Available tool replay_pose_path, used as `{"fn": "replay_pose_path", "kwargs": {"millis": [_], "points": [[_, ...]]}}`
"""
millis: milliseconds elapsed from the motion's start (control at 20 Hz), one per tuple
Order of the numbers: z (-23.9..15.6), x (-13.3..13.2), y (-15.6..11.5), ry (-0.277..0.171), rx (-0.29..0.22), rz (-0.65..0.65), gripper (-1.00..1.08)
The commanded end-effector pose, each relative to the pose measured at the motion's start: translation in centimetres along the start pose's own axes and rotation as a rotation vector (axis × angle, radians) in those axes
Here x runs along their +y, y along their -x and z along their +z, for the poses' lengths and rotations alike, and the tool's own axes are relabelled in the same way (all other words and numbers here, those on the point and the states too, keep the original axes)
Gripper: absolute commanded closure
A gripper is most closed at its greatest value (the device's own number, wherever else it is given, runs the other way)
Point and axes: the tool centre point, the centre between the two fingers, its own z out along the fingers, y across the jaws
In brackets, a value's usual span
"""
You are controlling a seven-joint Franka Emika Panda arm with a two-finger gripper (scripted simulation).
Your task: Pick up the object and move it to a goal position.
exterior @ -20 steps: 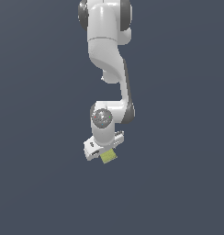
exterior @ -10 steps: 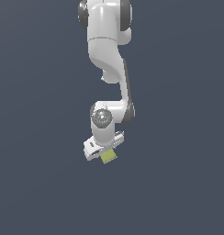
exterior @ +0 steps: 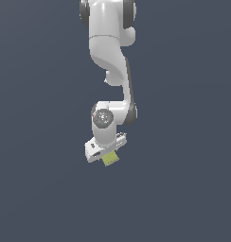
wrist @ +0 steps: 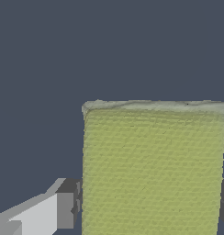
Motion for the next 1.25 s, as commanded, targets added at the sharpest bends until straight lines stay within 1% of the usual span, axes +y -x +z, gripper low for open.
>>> {"fn": "replay_pose_path", "kwargs": {"millis": [0,200,500,750,1000,1200], "points": [[-0.5,0.2,0.8,0.001,0.002,0.001,1.08],[-1.6,0.6,2.7,0.001,0.002,0.001,1.08],[-3.7,1.5,6.5,0.001,0.002,0.001,1.08],[-5.2,2.1,9.1,0.002,0.002,0.0,1.08],[-6.1,2.5,10.6,0.002,0.002,0.0,1.08],[-6.3,2.7,11.0,0.002,0.002,0.0,1.08]]}}
